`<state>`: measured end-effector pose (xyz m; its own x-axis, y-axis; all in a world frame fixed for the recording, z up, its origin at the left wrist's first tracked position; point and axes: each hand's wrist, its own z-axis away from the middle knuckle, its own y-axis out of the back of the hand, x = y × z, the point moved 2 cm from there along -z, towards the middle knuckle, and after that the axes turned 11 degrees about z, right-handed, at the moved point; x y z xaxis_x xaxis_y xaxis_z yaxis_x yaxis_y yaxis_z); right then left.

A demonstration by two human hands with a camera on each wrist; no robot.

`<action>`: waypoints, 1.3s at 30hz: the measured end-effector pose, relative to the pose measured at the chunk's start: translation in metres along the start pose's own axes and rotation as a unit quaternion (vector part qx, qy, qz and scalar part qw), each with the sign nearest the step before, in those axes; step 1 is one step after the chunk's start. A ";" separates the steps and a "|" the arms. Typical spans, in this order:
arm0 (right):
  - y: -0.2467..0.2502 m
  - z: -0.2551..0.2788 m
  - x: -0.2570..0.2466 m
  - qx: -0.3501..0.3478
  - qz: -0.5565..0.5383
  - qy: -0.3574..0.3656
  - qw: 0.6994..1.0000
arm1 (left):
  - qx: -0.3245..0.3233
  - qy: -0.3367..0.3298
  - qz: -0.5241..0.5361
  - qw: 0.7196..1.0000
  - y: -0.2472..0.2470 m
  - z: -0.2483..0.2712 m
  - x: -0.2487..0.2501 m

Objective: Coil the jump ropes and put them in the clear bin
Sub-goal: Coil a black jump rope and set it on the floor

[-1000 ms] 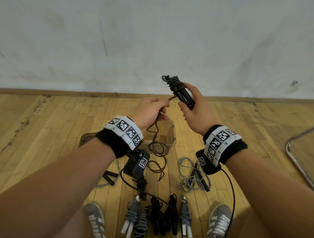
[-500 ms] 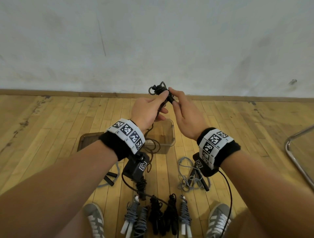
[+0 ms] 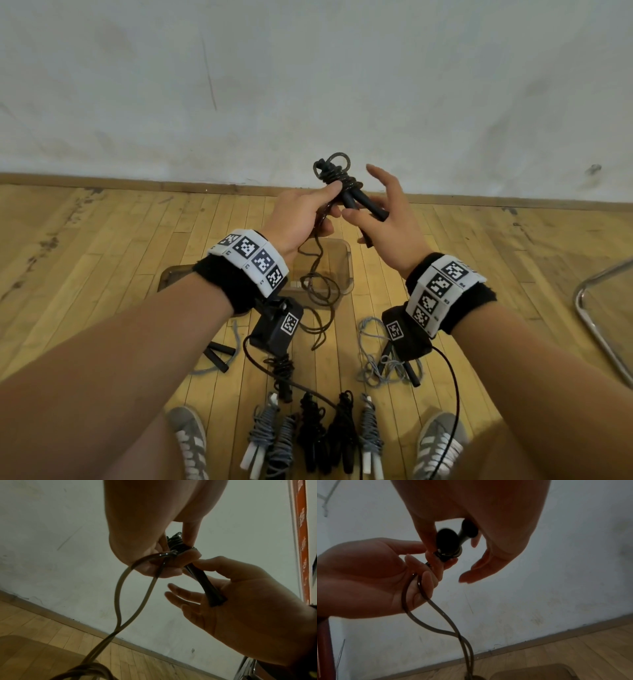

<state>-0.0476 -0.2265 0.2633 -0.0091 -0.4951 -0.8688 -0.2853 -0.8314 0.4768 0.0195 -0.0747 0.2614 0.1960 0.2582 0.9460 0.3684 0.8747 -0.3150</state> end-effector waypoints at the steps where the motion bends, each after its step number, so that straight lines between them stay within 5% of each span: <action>1: -0.002 0.001 0.000 -0.022 -0.018 -0.018 0.999 | -0.006 -0.002 -0.002 1.000 0.000 0.000 0.000; 4: -0.007 0.004 -0.002 -0.092 -0.069 -0.037 0.993 | -0.012 -0.009 -0.021 1.000 0.001 -0.001 -0.001; 10: 0.000 0.005 -0.005 -0.097 -0.034 -0.019 0.995 | -0.053 0.007 -0.098 0.994 0.008 -0.003 -0.002; 23: 0.002 -0.003 0.012 0.034 0.284 0.040 0.957 | 0.006 -0.076 -0.265 0.961 0.003 0.000 -0.008; 29: 0.010 -0.004 0.003 0.063 0.317 0.042 0.945 | -0.046 -0.038 -0.146 0.988 -0.002 0.003 -0.003; 33: 0.008 -0.004 0.002 0.072 0.338 0.060 0.936 | -0.021 0.005 -0.045 0.999 -0.006 0.006 -0.004; 39: -0.004 0.001 -0.001 0.036 0.306 0.089 0.947 | 0.034 0.001 -0.031 0.999 -0.002 0.008 -0.005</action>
<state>-0.0477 -0.2226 0.2625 -0.0336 -0.9187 -0.3936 -0.3436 -0.3592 0.8677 0.0106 -0.0748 0.2585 0.1761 0.2024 0.9633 0.3166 0.9150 -0.2501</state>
